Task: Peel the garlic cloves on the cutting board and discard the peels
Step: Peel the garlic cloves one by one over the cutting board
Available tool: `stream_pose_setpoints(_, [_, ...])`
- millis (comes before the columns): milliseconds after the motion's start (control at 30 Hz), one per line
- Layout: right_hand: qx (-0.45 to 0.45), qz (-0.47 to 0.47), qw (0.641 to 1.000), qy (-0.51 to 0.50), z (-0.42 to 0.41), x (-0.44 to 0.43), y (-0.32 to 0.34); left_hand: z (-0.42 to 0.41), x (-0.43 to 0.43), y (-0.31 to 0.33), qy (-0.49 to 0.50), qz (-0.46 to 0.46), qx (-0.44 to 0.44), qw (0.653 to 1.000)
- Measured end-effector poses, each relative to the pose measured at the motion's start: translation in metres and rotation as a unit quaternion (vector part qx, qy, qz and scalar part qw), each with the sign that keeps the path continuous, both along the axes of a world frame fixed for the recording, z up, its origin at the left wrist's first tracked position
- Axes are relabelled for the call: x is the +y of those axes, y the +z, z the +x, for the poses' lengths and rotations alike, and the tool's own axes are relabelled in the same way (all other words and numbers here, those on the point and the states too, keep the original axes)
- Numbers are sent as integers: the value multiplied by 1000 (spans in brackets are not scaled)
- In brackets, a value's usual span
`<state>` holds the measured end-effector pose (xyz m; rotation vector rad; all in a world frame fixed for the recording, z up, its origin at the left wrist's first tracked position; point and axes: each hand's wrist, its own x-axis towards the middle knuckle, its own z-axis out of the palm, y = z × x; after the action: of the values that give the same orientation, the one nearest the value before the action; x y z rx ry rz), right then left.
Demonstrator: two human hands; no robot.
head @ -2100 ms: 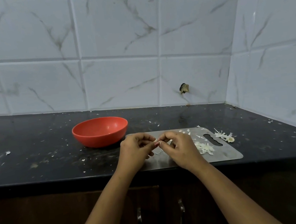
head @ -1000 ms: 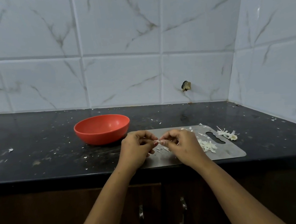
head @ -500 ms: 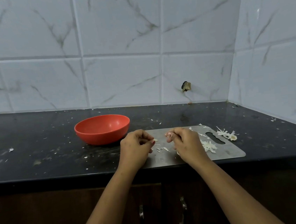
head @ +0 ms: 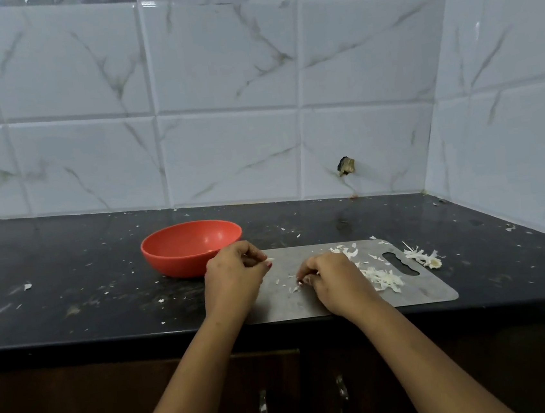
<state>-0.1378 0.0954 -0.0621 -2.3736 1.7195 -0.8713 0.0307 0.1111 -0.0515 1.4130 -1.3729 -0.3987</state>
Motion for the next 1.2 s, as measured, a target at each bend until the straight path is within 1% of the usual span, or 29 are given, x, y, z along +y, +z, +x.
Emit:
stream_pose_setpoints(67, [-4,-7,1000,17,0,-3,1,12,-3,10,40,-28,-18,999])
stream_pose_setpoints(167, [-42,-27,998,31,0,-9,0,34,-8,29,119,-64,-56,989])
stream_pose_setpoints(200, [-55,-29,997,34,1,-11,0,42,-10,36,143,-56,-69,986])
stream_pose_setpoints(267, [-87,-28,995,47,3,-12,-2,56,-20,43,169,-13,-95,981])
stream_pose_setpoints(400, [-130,-22,990,56,2,-11,-4,76,-38,43,150,77,-181,969])
stream_pose_setpoints(467, [-154,-21,987,49,1,-10,-4,77,-42,43,149,92,-208,962])
stream_pose_setpoints(533, [-188,-22,981,46,-1,-8,-3,73,-40,45,168,67,-224,958])
stream_pose_setpoints(600, [-214,-19,976,40,-1,-7,-2,64,-35,46,180,10,-229,957])
stream_pose_setpoints(667, [-242,-1,969,51,-3,-6,-1,46,-26,42,146,-48,-240,959])
stream_pose_setpoints(700, [-265,13,962,65,-3,-6,-1,34,-21,38,110,-63,-255,959])
stream_pose_setpoints(733, [-290,27,953,82,-4,-5,0,22,-16,32,63,-64,-274,958])
stream_pose_setpoints(800, [-334,40,935,108,-6,-2,2,0,-9,17,-33,-31,-308,950])
stream_pose_setpoints(867, [-360,41,925,117,-8,0,3,-14,-5,2,-79,-7,-324,943])
stream_pose_setpoints(933, [-369,39,921,121,-8,1,3,-18,-5,-7,-89,-15,-319,943])
stream_pose_setpoints(1000, [-370,38,920,125,-8,2,2,-20,-5,-8,-79,-30,-320,944])
stream_pose_setpoints(1133, [-350,31,927,131,-6,2,2,-21,-3,-9,-69,-56,-289,953])
stream_pose_setpoints(1200, [-340,28,930,138,-6,2,2,-23,-2,-10,-64,-56,-299,951])
